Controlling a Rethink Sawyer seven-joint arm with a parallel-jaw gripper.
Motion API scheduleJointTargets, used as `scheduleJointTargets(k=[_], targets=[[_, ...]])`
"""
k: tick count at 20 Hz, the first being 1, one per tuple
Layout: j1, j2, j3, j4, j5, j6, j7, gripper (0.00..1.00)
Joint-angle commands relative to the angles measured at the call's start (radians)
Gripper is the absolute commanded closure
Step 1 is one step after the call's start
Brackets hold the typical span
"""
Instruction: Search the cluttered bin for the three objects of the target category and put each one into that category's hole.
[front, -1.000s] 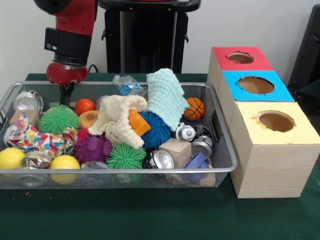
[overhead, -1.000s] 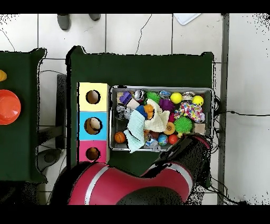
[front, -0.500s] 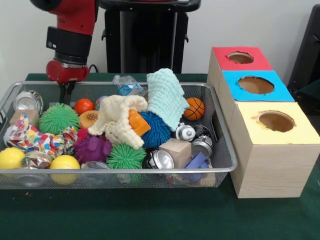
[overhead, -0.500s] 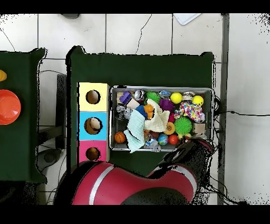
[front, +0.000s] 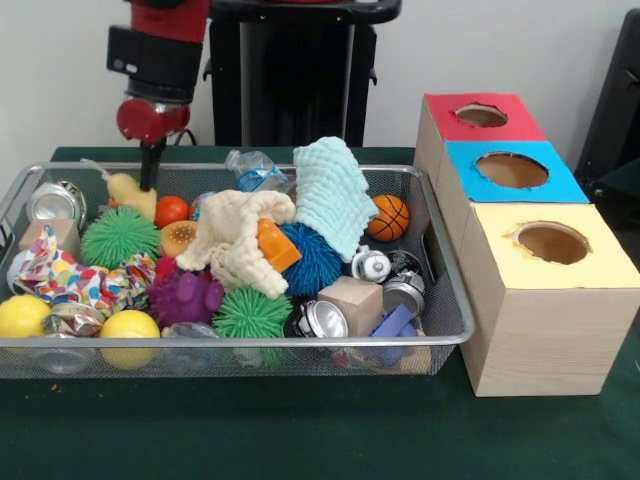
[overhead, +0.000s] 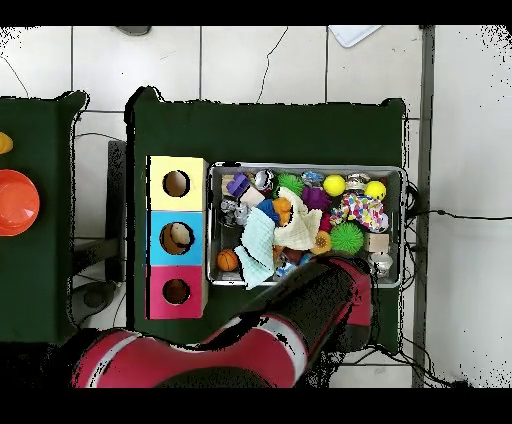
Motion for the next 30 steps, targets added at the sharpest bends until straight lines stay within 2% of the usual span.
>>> scheduleJointTargets(k=[1,5,14,22,26,30], targets=[[0.125,0.060,-0.034,-0.015,-0.126,-0.094,0.638,1.00],[0.106,0.055,-0.028,-0.010,-0.111,-0.090,0.581,1.00],[0.104,0.034,-0.023,-0.008,-0.128,-0.073,0.564,1.00],[0.185,0.007,-0.117,-0.003,-0.211,-0.196,0.751,1.00],[0.194,0.015,-0.118,-0.008,-0.195,-0.208,0.778,1.00],[0.170,0.001,-0.095,-0.004,-0.156,-0.237,0.808,1.00]])
